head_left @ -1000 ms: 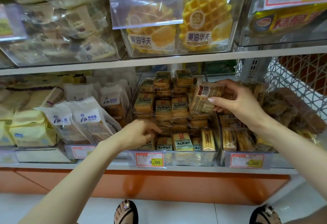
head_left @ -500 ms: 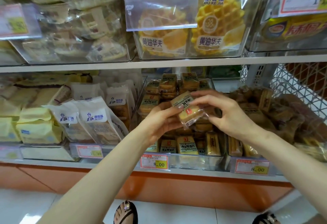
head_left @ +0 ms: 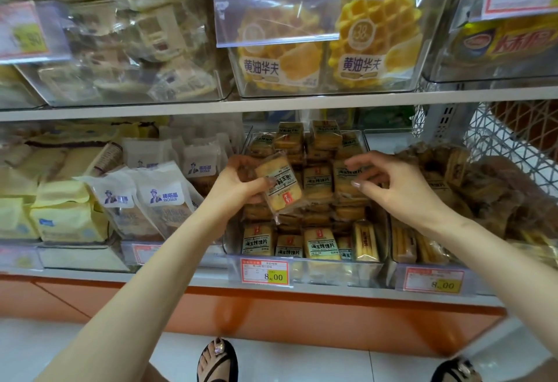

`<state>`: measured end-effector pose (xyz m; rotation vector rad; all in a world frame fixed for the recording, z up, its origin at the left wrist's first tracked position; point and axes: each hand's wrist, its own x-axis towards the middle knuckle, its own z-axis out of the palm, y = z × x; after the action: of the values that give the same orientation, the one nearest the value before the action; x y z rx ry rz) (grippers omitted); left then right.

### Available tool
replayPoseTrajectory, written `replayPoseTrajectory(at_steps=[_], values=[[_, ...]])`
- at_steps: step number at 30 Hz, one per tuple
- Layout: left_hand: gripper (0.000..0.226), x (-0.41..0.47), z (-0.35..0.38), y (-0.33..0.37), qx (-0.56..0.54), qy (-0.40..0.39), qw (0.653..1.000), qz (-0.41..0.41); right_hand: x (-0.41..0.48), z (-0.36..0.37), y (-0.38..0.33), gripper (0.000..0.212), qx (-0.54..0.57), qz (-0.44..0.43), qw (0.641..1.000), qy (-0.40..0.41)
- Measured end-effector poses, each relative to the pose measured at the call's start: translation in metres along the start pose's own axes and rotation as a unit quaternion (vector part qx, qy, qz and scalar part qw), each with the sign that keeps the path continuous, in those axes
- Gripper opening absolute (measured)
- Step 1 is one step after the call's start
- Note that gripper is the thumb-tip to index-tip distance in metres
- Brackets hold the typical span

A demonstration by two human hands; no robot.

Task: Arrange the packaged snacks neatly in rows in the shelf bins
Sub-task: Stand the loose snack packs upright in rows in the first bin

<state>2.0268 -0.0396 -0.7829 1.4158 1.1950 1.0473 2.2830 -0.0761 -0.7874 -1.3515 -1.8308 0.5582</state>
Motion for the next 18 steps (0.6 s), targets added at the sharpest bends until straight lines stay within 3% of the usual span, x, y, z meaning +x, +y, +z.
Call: replayPoseTrajectory(at_steps=[3, 6, 13, 16, 18], values=[[0.044, -0.002, -0.009, 0.001, 0.095, 0.0, 0.995, 0.025, 0.001, 0.001, 0.001, 0.03, -0.008, 0.006, 1.0, 0.0], [0.051, -0.006, -0.012, 0.002, 0.092, -0.023, 0.995, 0.014, 0.002, 0.002, 0.002, 0.03, -0.02, 0.008, 1.0, -0.003], [0.026, -0.012, 0.001, -0.01, 0.182, -0.014, 0.98, -0.076, 0.002, 0.004, 0.001, 0.029, -0.02, 0.01, 1.0, -0.003], [0.032, -0.015, 0.013, -0.015, 0.379, -0.009, 0.921, -0.09, 0.002, 0.003, 0.001, 0.03, -0.016, 0.011, 1.0, 0.0], [0.031, -0.017, 0.021, -0.016, 0.454, 0.001, 0.888, -0.074, 0.001, 0.003, 0.002, 0.03, -0.007, 0.012, 1.0, 0.003]])
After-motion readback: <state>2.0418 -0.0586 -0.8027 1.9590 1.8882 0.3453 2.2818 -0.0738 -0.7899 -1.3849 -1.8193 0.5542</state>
